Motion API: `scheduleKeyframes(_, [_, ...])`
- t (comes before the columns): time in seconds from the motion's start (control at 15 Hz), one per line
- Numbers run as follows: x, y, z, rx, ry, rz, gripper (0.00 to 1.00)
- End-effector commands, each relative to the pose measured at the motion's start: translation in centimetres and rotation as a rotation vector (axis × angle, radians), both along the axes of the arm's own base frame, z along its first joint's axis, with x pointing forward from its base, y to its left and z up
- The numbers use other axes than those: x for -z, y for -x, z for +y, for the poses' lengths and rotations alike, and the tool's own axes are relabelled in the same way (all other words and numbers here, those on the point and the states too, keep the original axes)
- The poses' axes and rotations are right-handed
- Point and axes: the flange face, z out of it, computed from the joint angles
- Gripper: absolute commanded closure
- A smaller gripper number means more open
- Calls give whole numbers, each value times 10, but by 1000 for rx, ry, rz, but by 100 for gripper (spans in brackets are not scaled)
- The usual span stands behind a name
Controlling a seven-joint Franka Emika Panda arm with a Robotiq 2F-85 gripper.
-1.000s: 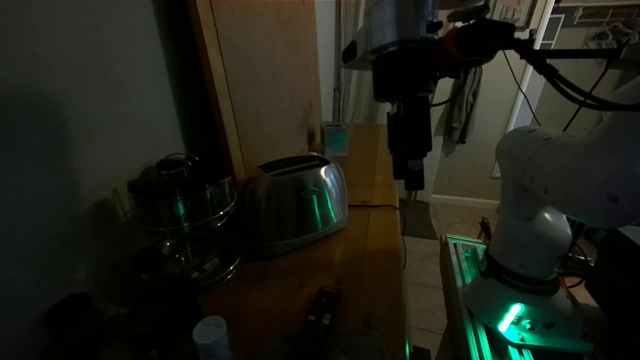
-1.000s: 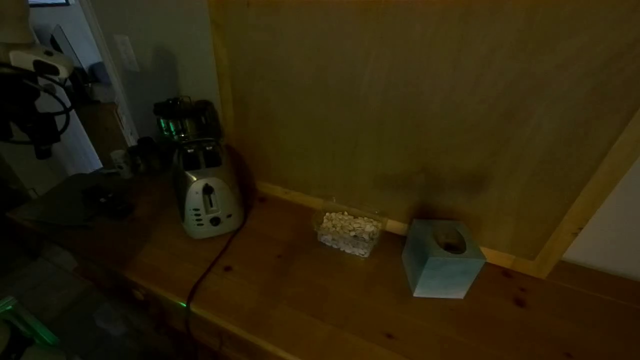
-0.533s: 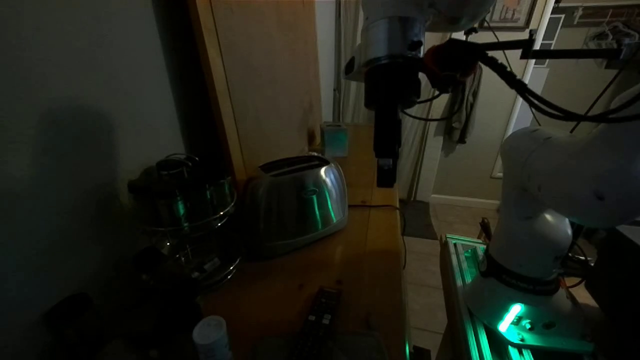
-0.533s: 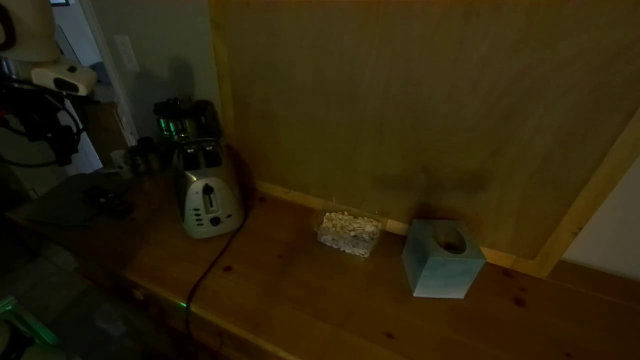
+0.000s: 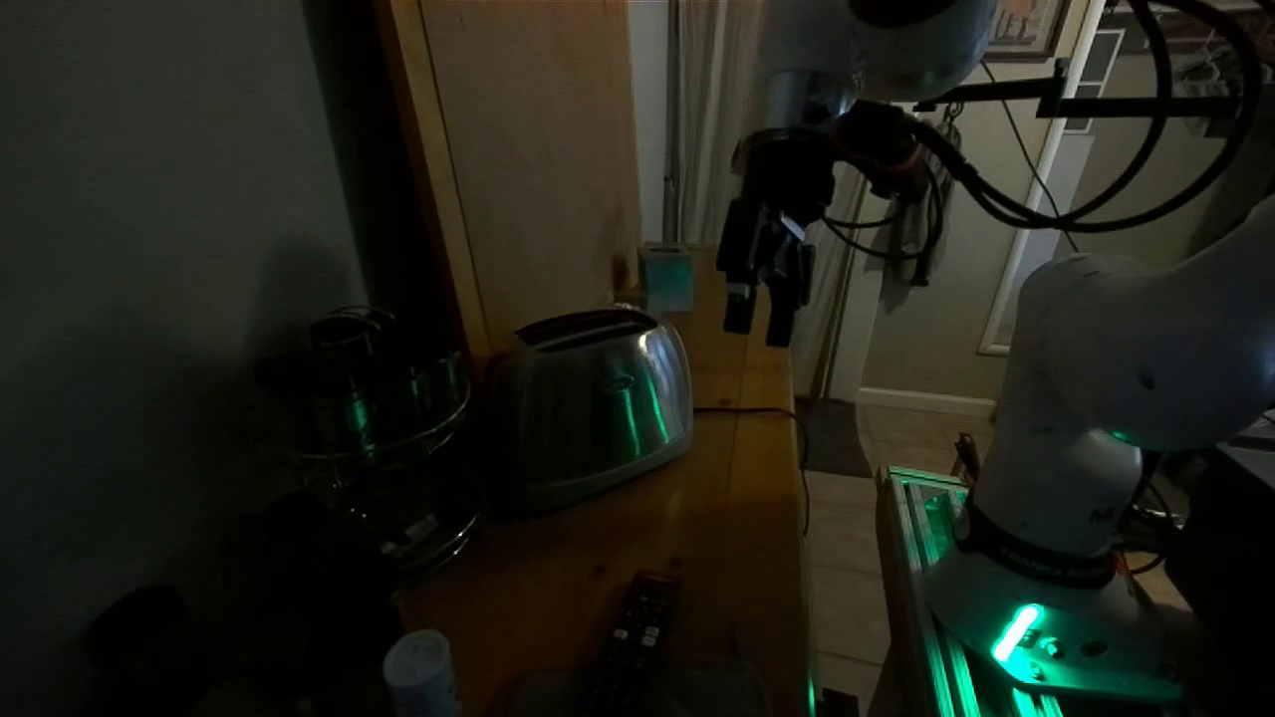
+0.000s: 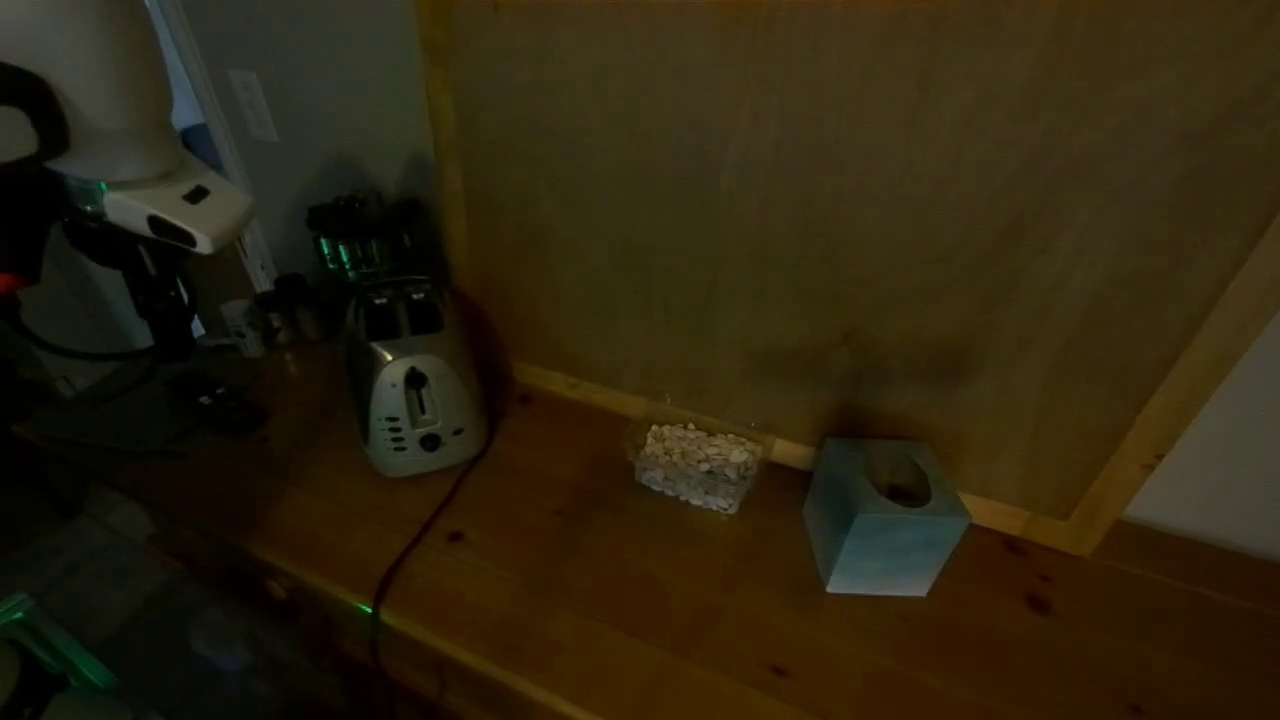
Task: Press a button on the toaster.
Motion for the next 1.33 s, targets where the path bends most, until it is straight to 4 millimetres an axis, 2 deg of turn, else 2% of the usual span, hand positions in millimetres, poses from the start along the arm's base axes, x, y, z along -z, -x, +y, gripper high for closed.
scheduleKeyframes(0.0, [0, 0, 0, -2, 1, 0, 0])
scheduleKeyframes(0.27, [1, -1, 6, -18, 10, 4, 0])
scheduleKeyframes(0.4, [9, -5, -23, 108, -47, 43, 0])
scheduleKeyframes(0.67, [24, -3, -67, 292, -110, 113, 0])
scheduleKeyframes(1.27, [69, 0, -136, 687, -230, 292, 0])
